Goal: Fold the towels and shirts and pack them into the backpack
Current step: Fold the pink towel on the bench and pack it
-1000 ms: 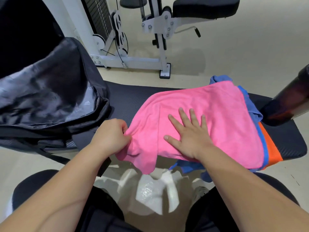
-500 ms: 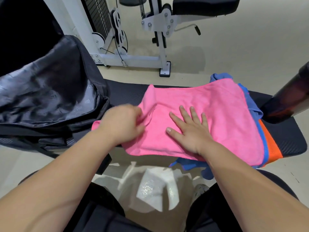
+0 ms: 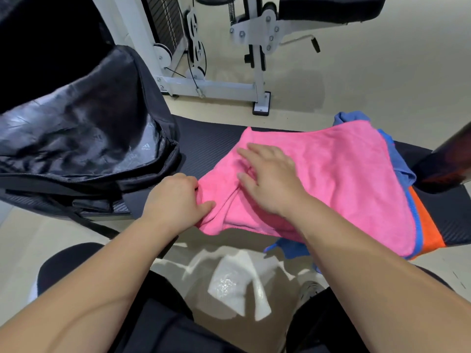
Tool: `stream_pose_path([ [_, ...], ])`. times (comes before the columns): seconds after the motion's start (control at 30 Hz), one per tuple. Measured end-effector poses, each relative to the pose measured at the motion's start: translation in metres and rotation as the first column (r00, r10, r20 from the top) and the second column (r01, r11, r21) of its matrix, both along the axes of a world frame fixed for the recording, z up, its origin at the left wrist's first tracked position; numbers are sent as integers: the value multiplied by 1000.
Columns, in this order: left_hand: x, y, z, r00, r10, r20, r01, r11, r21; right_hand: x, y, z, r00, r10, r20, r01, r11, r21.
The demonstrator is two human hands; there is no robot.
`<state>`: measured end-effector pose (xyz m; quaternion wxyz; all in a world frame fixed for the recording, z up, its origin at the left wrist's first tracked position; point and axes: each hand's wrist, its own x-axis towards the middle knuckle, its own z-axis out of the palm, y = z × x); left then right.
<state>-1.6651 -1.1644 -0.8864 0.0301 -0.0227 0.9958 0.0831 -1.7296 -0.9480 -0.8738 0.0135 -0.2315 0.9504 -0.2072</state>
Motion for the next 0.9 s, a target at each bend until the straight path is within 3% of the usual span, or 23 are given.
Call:
stream_pose_path([
  [0.1,1,2,-3,999,-33,-20,33,999,15,-4,-37,6,969,238,69,-246,961,130],
  [0.17,3,3,-3,995,-90,-30,91,995,29,-7,-46,1,955,287,72,-295,919,261],
  [0.27,6,3,-6,985,-155,-72,158,987,40,-8,-38,-9,973,229,-10,-213,920,329],
  [0.47,4,6,-15,978,-178,-105,185,981,56,9,-7,-33,975,117,-191,-84,981,174],
  [0.67,3,14,-20,963,-234,-138,238,971,18,17,-26,-7,994,-90,-54,98,983,157],
  [0.9,2,13,-18,978,-168,-123,176,982,64,1,-62,15,975,-222,1,205,903,377],
])
